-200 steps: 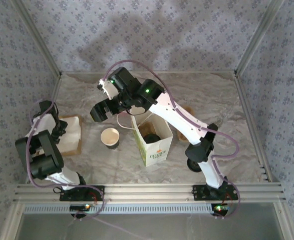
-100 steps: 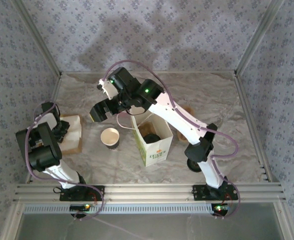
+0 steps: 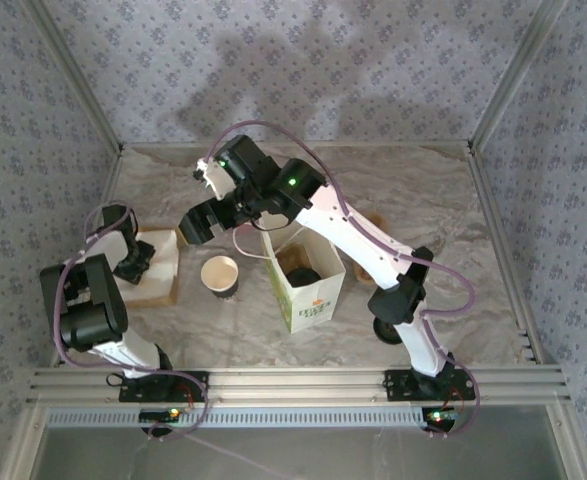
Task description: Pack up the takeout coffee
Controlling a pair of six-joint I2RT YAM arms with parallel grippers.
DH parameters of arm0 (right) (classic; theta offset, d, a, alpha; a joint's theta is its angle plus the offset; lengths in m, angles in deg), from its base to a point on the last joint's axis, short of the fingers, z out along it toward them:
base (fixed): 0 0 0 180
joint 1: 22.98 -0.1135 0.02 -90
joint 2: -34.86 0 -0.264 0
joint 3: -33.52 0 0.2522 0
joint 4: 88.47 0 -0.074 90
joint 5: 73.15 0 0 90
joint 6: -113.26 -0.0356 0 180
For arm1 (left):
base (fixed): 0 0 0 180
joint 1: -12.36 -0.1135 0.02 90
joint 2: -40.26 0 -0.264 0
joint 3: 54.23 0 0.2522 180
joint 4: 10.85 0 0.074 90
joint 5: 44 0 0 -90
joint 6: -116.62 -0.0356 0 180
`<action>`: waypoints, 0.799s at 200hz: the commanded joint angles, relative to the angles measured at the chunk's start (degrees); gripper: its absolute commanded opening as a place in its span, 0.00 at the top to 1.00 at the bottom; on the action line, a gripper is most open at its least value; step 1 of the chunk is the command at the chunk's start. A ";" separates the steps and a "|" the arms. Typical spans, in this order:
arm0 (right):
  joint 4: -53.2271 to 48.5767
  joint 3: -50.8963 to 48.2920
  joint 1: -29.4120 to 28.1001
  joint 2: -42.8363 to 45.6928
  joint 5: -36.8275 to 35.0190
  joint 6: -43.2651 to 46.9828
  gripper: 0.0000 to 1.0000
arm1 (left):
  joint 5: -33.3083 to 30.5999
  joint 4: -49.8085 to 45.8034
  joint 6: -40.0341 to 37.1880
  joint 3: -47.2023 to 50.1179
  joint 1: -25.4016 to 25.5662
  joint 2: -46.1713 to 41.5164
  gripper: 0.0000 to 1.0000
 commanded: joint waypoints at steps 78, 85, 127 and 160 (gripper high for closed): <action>-0.53 -0.26 -0.84 0.42 0.21 0.38 0.00 | -0.49 -7.20 -1.66 -7.45 -1.04 -0.65 0.35; -0.52 -0.57 -0.84 0.55 0.21 0.44 0.00 | -0.12 -6.73 -1.67 -7.56 -1.19 0.07 0.35; -0.63 -1.29 -0.84 0.56 0.29 0.49 0.00 | 1.56 -4.49 -2.11 -8.08 -1.72 4.91 0.37; -0.27 -1.47 -0.79 0.38 0.48 0.41 0.00 | 2.18 -3.10 -2.04 -7.11 -1.76 6.57 0.46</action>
